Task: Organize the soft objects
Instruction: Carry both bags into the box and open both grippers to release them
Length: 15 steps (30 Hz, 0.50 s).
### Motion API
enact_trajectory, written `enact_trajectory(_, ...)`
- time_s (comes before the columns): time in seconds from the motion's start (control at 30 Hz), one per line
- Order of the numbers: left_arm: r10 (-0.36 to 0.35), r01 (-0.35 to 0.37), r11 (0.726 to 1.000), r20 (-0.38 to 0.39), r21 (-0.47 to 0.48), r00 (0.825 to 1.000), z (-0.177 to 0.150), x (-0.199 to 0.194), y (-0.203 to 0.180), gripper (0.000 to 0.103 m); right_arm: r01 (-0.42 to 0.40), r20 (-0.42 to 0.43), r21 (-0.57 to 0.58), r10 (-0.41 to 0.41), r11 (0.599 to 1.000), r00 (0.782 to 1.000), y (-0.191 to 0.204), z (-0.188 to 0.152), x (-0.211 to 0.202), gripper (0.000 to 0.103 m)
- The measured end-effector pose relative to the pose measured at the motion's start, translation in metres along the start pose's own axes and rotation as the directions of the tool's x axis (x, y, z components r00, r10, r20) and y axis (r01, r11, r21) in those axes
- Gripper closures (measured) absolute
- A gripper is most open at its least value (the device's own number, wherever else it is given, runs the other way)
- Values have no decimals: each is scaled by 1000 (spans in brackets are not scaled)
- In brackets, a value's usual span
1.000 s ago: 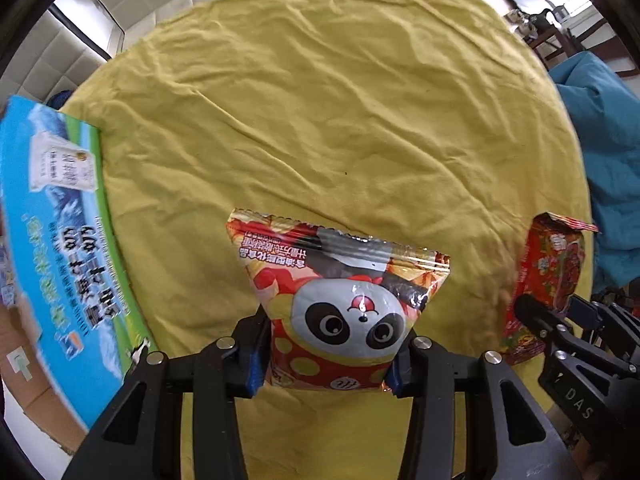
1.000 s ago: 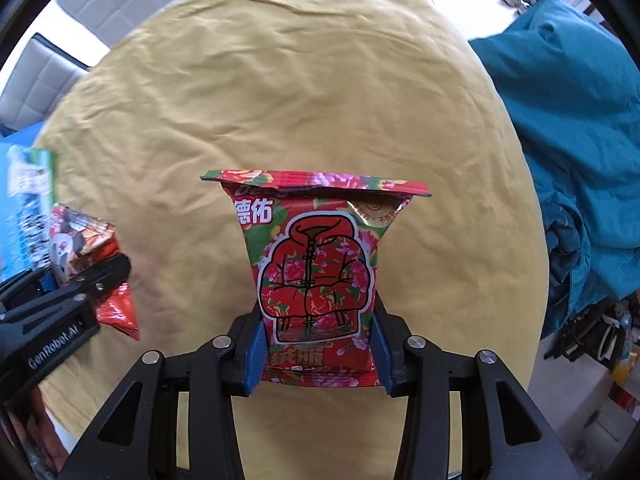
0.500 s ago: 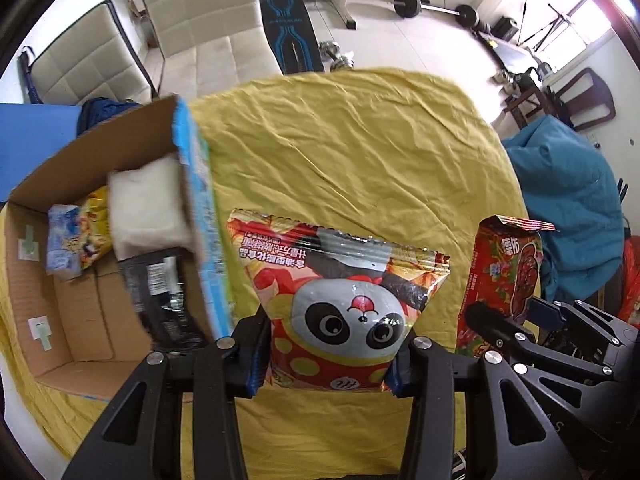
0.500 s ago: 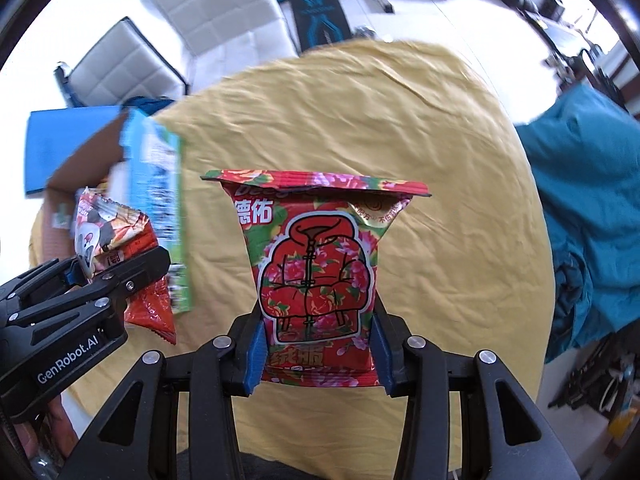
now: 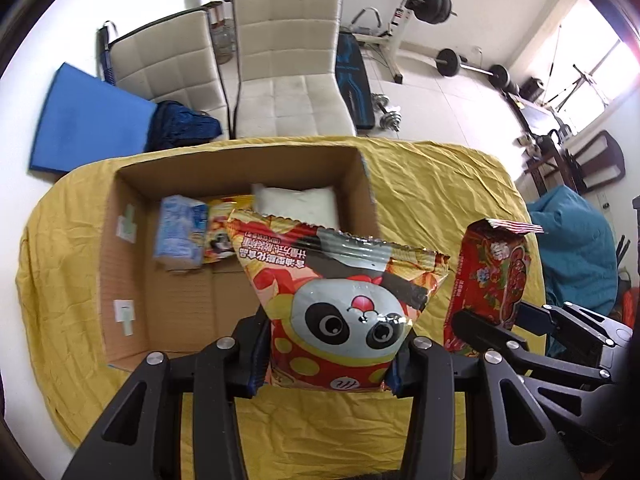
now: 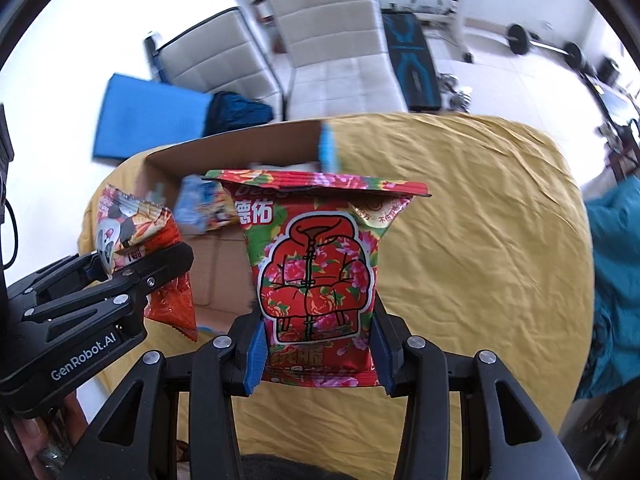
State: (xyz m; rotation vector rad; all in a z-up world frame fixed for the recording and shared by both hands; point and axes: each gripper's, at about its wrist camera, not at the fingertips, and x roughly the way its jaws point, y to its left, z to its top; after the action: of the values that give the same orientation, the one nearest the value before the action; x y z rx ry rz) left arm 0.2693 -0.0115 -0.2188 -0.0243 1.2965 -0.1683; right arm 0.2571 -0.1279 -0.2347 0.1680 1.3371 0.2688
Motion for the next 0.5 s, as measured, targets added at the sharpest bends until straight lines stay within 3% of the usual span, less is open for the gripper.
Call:
enact_trajectory(0.27,32,-30,997,18,-74,999,-6,-19,70,62,-41,-36,-89,38,995,999,79,9,25,57)
enact_trajectory(0.5,47,-49,992,-16,-118,999,-9,-4,116,62,-57,-93,-125,45,991,995,115,15,71,57)
